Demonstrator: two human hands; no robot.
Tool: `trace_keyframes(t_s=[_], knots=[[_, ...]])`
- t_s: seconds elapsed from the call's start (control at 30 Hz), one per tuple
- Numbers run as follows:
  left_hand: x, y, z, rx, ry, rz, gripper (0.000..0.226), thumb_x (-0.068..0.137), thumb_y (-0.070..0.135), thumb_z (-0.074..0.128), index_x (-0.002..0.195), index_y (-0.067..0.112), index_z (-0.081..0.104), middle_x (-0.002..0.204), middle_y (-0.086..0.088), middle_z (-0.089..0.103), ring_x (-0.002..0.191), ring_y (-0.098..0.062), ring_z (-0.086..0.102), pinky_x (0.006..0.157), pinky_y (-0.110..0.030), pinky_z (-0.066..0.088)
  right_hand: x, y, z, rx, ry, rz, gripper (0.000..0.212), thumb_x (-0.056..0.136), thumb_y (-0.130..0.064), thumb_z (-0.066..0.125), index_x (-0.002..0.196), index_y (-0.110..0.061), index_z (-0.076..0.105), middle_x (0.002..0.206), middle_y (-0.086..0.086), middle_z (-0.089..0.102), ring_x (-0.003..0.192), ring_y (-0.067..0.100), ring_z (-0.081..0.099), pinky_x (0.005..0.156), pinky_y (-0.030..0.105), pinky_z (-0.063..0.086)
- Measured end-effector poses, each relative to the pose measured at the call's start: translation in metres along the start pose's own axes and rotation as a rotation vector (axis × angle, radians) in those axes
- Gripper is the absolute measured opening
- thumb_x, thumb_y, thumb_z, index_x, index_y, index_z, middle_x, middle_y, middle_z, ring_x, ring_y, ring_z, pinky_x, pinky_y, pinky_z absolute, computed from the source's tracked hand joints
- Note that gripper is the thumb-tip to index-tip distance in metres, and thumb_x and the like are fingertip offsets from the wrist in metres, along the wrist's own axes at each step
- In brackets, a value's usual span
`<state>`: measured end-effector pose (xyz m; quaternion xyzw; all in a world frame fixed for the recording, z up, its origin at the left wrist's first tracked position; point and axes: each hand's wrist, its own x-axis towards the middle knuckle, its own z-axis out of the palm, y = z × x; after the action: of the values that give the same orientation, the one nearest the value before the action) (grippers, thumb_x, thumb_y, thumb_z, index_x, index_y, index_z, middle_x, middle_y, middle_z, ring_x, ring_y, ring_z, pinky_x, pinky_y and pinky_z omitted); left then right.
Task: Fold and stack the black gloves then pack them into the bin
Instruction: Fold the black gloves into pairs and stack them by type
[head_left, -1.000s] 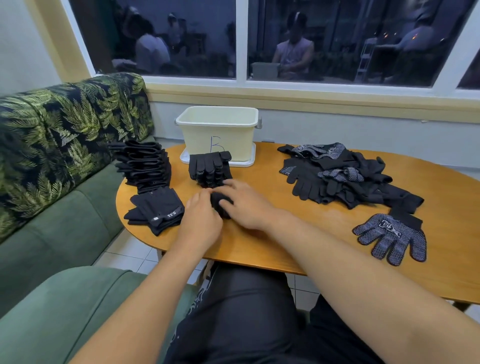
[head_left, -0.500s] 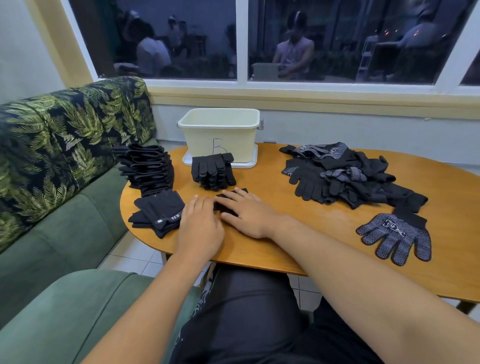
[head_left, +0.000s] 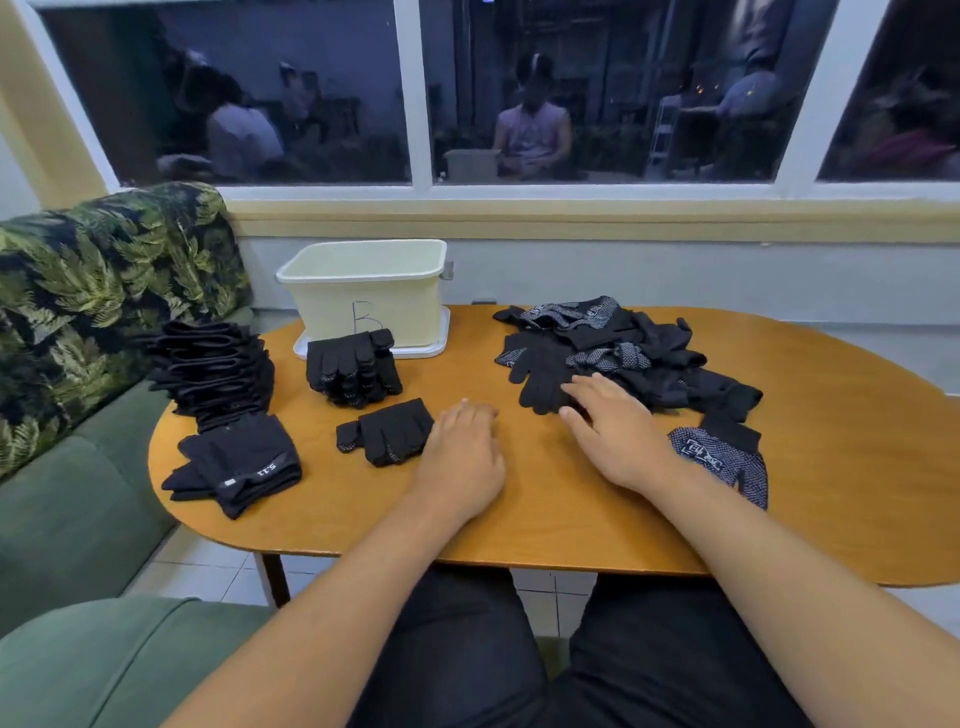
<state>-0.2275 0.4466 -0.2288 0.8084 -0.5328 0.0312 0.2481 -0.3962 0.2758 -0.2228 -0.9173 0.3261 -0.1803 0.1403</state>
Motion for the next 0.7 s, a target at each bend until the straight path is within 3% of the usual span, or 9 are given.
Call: trace_keyframes(t_s=[0.23, 0.37, 0.43, 0.5, 0.6, 0.7], knots=[[0.047, 0.047, 0.035, -0.028, -0.028, 0.152, 0.044, 0.106, 0.021, 0.049, 0.15, 0.018, 0.051, 0.155, -0.001, 0.052, 0.155, -0.021, 0.032, 0.13, -0.039, 0.022, -0.015, 0.059, -0.047, -0.007, 0.133, 0.136, 0.043, 0.113, -0.035, 0.044, 0.153, -0.025, 0.055, 0.163, -0.006, 0.046, 0.155, 0.017, 0.033, 0.126, 0.046, 0.033], [0.057, 0.064, 0.05, -0.092, -0.044, 0.253, 0.039, 0.103, 0.019, 0.055, 0.142, 0.02, 0.059, 0.147, 0.003, 0.058, 0.152, -0.019, 0.038, 0.127, -0.042, 0.028, -0.041, 0.09, -0.057, 0.025, 0.172, 0.247, 0.033, 0.102, -0.009, 0.051, 0.12, -0.03, 0.07, 0.129, -0.01, 0.062, 0.127, 0.019, 0.05, 0.104, 0.044, 0.047], [0.054, 0.071, 0.055, -0.131, -0.052, 0.348, 0.033, 0.103, 0.023, 0.056, 0.135, 0.023, 0.064, 0.14, 0.008, 0.06, 0.143, -0.015, 0.044, 0.121, -0.043, 0.034, -0.055, 0.098, -0.062, -0.007, 0.135, 0.275, 0.037, 0.096, -0.002, 0.052, 0.1, -0.036, 0.067, 0.11, -0.015, 0.062, 0.112, 0.019, 0.054, 0.089, 0.038, 0.047], [0.048, 0.078, 0.055, -0.182, -0.128, 0.476, 0.028, 0.106, 0.031, 0.055, 0.131, 0.028, 0.067, 0.133, 0.013, 0.06, 0.133, -0.01, 0.047, 0.113, -0.039, 0.04, -0.066, 0.101, -0.063, -0.014, 0.093, 0.289, 0.041, 0.095, -0.001, 0.053, 0.09, -0.041, 0.065, 0.102, -0.016, 0.064, 0.106, 0.019, 0.057, 0.085, 0.039, 0.049], [0.037, 0.087, 0.05, -0.182, -0.312, 0.658, 0.031, 0.111, 0.044, 0.051, 0.137, 0.037, 0.066, 0.131, 0.016, 0.057, 0.127, -0.005, 0.046, 0.108, -0.032, 0.038, -0.075, 0.099, -0.058, 0.0, 0.097, 0.265, 0.037, 0.097, -0.008, 0.054, 0.091, -0.042, 0.069, 0.104, -0.017, 0.07, 0.101, 0.016, 0.063, 0.085, 0.043, 0.055], [0.032, 0.077, 0.044, -0.095, -0.331, 0.715, 0.034, 0.112, 0.05, 0.046, 0.135, 0.039, 0.068, 0.136, 0.018, 0.058, 0.131, -0.005, 0.046, 0.114, -0.034, 0.033, -0.076, 0.085, -0.055, 0.095, 0.118, 0.206, 0.033, 0.1, -0.011, 0.055, 0.101, -0.037, 0.075, 0.101, -0.02, 0.075, 0.094, 0.01, 0.069, 0.084, 0.038, 0.058]])
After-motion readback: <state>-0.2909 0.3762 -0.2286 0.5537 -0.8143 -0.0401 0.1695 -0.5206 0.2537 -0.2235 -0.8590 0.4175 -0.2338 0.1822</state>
